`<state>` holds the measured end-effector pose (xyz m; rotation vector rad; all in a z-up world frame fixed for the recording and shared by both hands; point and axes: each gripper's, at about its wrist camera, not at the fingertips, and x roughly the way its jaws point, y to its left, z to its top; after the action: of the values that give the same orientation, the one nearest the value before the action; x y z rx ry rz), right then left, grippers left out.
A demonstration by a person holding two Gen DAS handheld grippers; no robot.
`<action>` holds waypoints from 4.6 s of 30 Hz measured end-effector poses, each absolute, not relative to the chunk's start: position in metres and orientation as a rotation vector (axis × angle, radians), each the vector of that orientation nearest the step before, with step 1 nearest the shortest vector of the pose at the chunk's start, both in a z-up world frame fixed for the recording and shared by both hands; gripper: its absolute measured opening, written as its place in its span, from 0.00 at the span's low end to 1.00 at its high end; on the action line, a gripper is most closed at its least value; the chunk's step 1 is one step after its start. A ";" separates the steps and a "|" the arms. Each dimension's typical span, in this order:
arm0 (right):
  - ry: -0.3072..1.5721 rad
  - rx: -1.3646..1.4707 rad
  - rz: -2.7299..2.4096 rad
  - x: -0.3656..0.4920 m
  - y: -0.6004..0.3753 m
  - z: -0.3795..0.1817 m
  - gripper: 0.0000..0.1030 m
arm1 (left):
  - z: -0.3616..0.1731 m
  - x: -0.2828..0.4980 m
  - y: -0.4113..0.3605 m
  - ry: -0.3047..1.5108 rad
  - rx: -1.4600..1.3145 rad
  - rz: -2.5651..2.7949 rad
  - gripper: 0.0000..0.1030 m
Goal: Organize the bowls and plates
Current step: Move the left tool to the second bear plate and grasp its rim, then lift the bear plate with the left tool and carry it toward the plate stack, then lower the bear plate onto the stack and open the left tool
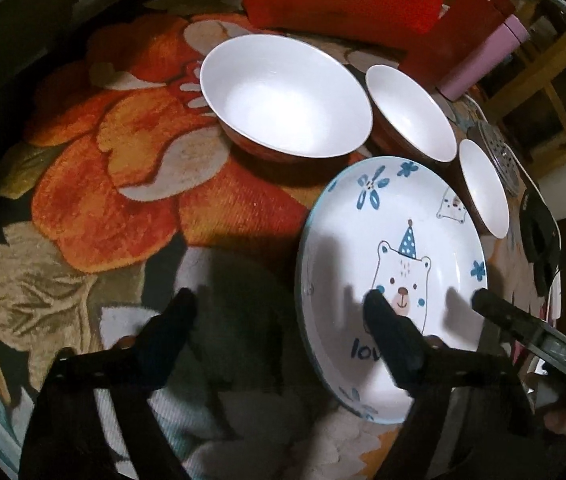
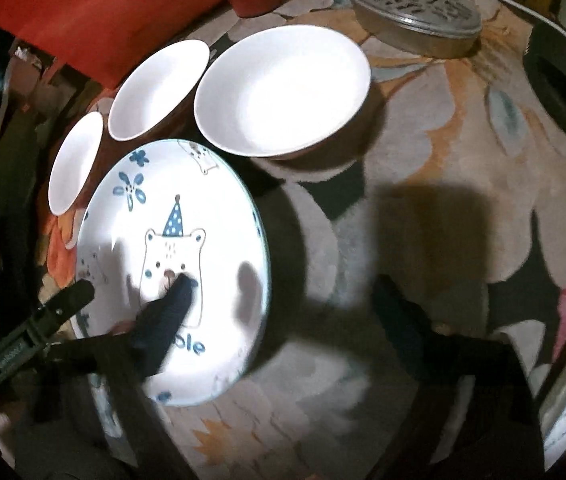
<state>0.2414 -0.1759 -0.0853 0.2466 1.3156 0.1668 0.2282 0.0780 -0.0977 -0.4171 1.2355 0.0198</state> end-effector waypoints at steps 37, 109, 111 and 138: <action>1.346 0.157 0.297 0.220 -0.168 -0.072 0.13 | -0.075 0.223 0.047 1.246 -0.294 -0.132 0.16; 1.455 0.383 -0.141 0.066 -0.504 -0.030 0.13 | -0.049 0.153 -0.337 1.375 0.122 -0.647 0.17; 1.464 0.390 -0.142 0.064 -0.507 -0.036 0.13 | -0.055 0.152 -0.341 1.384 0.135 -0.645 0.17; 1.418 0.320 -0.219 0.068 -0.513 -0.032 0.36 | -0.026 0.159 -0.340 1.212 0.182 -0.612 0.97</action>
<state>0.0678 -0.5129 -0.0321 0.3202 1.4181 -0.2190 0.1593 -0.3402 -0.0260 0.1821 1.2125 -0.6123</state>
